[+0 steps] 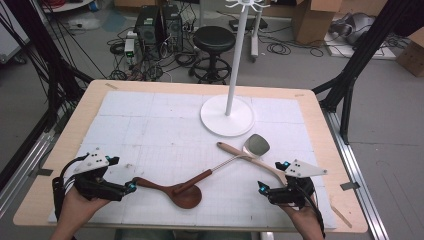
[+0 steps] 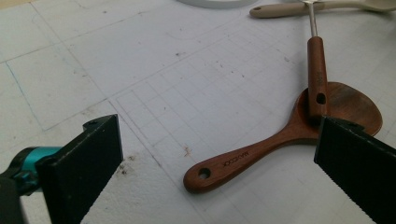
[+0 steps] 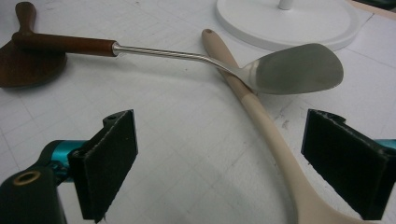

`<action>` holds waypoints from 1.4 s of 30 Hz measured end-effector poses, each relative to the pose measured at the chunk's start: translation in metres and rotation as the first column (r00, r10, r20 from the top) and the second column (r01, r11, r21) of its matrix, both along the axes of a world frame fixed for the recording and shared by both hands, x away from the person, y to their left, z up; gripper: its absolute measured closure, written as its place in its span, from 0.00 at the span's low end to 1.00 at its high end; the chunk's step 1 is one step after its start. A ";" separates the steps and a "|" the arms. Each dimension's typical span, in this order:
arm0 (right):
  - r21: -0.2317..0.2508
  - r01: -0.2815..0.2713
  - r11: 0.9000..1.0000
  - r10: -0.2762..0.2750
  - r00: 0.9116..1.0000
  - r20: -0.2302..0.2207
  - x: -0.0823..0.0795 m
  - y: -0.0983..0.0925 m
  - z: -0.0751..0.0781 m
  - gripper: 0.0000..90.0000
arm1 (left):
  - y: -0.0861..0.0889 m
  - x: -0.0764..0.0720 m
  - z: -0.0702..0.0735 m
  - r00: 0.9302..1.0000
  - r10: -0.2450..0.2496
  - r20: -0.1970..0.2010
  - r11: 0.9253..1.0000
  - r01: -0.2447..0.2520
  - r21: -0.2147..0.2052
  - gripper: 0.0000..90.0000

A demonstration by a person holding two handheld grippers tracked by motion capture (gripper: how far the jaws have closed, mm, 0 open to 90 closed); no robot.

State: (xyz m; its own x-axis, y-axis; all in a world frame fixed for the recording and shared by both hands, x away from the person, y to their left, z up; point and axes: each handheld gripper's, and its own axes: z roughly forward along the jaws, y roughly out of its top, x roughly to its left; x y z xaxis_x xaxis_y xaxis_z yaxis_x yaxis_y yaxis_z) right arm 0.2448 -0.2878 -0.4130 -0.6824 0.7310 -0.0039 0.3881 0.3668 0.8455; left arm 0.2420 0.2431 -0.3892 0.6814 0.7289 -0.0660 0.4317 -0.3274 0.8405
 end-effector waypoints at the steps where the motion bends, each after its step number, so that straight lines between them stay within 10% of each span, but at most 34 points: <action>1: -0.001 -0.001 1.000 0.001 1.000 0.002 0.000 0.000 0.000 0.11 | 0.000 0.000 0.000 1.000 -0.001 0.001 1.000 0.001 0.000 0.02; 33: 0.001 -0.009 1.000 0.009 1.000 -0.003 0.000 -0.001 -0.002 0.11 | -0.031 0.006 0.000 0.997 -0.073 -0.010 0.997 0.073 -0.002 0.02; 42: 0.006 0.005 1.000 -0.005 1.000 -0.004 0.000 -0.002 -0.002 0.11 | -0.069 0.018 0.005 0.988 -0.153 -0.011 0.988 0.153 0.009 0.03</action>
